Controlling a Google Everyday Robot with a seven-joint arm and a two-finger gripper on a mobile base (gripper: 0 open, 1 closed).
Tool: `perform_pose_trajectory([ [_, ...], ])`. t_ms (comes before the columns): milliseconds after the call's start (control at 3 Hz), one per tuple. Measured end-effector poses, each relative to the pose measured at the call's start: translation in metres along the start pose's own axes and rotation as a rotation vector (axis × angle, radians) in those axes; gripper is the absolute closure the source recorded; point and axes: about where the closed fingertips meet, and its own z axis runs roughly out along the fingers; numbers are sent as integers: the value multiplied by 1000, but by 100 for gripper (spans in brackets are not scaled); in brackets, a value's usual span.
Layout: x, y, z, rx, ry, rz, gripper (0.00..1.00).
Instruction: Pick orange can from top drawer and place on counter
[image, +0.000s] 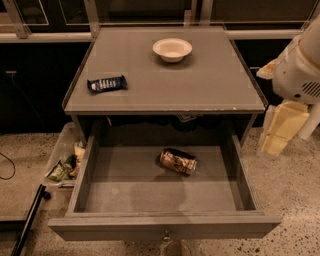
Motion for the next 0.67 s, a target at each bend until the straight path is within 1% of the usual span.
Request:
perform_pose_trajectory([
  [333,6,8,53,-44,-14,18,0],
  [667,13,18,110,-75,-55,12,0],
])
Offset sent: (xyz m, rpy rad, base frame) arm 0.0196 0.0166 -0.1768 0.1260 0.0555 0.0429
